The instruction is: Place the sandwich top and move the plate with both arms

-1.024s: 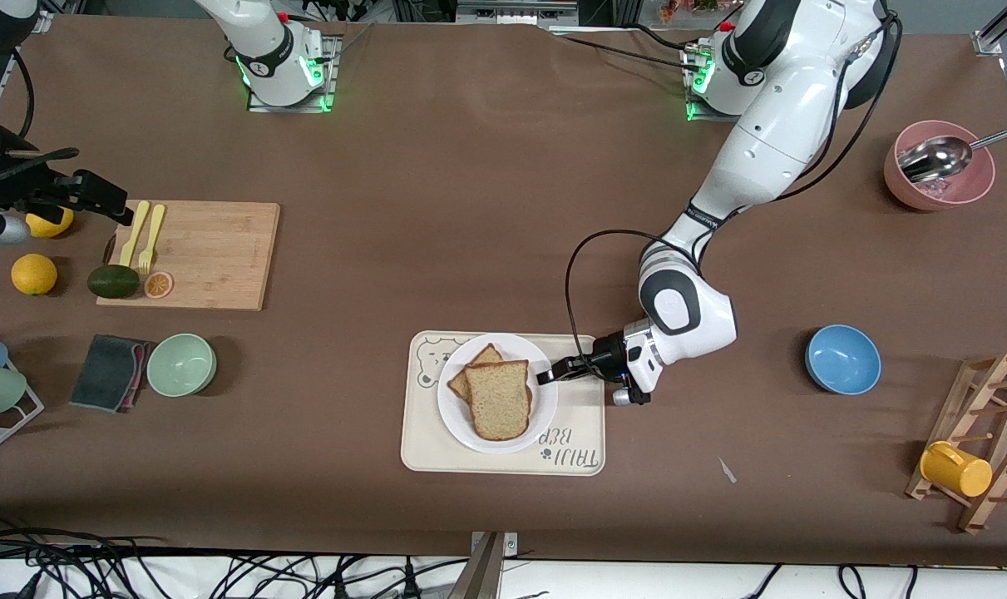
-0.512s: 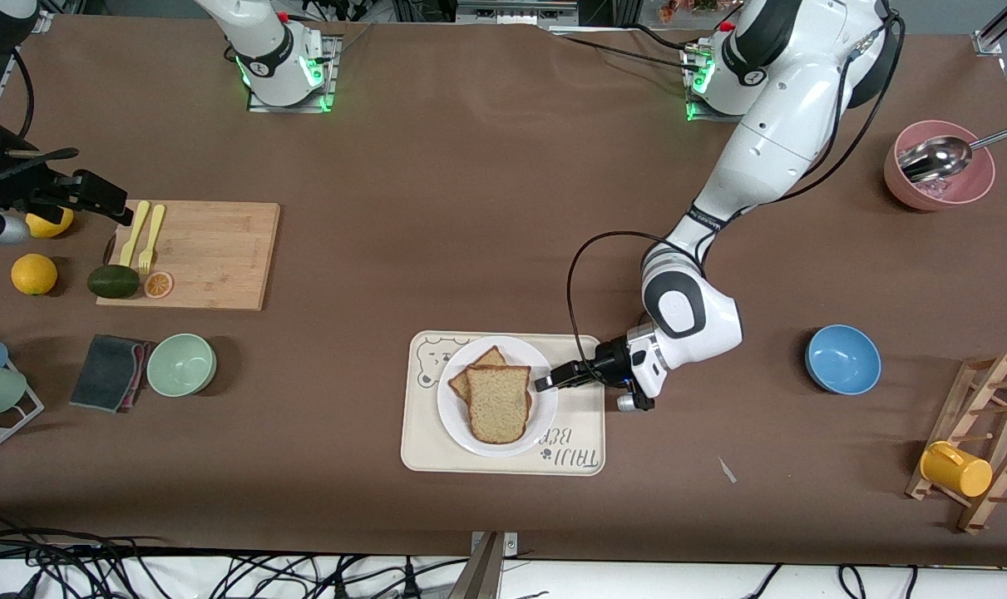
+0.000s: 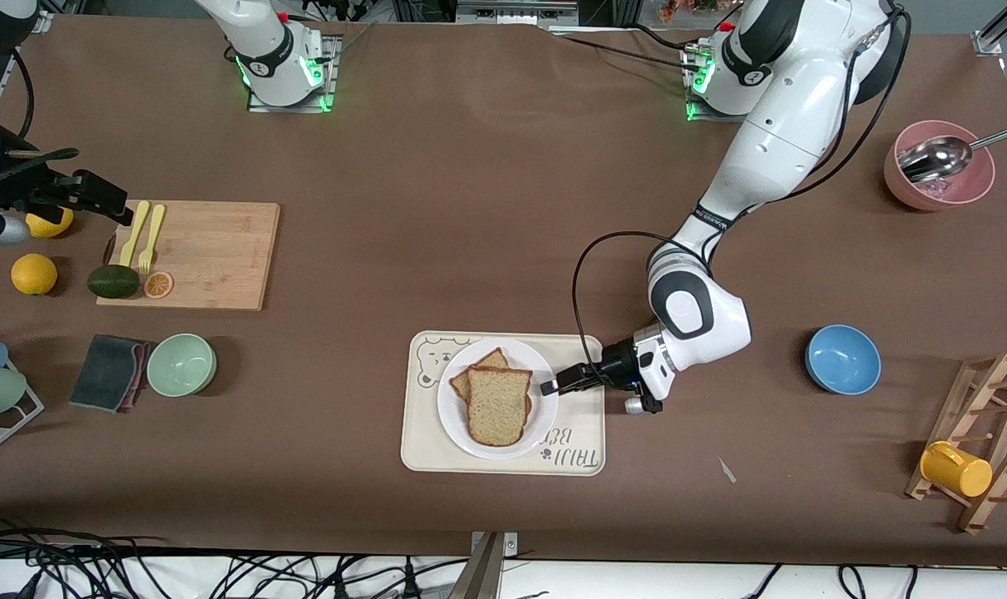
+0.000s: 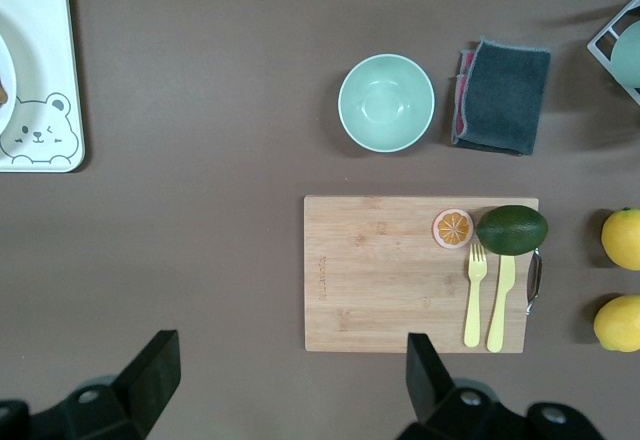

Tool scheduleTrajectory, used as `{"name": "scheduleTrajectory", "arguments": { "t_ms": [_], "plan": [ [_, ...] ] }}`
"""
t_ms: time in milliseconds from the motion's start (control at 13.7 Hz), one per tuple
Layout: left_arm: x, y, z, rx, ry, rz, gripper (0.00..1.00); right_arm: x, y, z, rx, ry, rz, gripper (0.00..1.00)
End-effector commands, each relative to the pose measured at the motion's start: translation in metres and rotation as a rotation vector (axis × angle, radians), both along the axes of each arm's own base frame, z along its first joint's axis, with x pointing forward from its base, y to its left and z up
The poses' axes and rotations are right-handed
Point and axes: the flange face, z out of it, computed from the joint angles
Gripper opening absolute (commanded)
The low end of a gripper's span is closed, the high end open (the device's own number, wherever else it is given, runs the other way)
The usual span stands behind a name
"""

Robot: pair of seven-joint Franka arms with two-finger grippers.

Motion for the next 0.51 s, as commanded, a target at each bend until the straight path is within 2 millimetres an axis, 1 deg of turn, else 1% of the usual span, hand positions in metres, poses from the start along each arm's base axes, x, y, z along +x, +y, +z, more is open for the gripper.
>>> {"name": "scheduleTrajectory", "arguments": {
  "t_ms": [0,220,293,366,439],
  "plan": [
    [-0.01,0.014,0.02,0.035,-0.019,-0.024,0.55,-0.003,0.0,0.001,0.002,-0.003,0.007,1.0],
    [-0.018,0.022,0.03,0.056,-0.01,-0.021,0.59,-0.003,0.001,0.001,0.002,-0.003,0.008,1.0],
    [-0.02,0.029,0.034,0.078,-0.015,-0.008,0.63,-0.003,0.001,0.001,0.002,-0.003,0.008,1.0],
    [-0.024,0.031,0.039,0.09,-0.016,-0.006,0.69,-0.003,0.001,0.001,0.003,-0.003,0.008,1.0],
    [-0.028,0.037,0.045,0.103,-0.017,-0.002,0.76,-0.003,0.001,0.001,0.002,-0.003,0.008,1.0]
  ]
}}
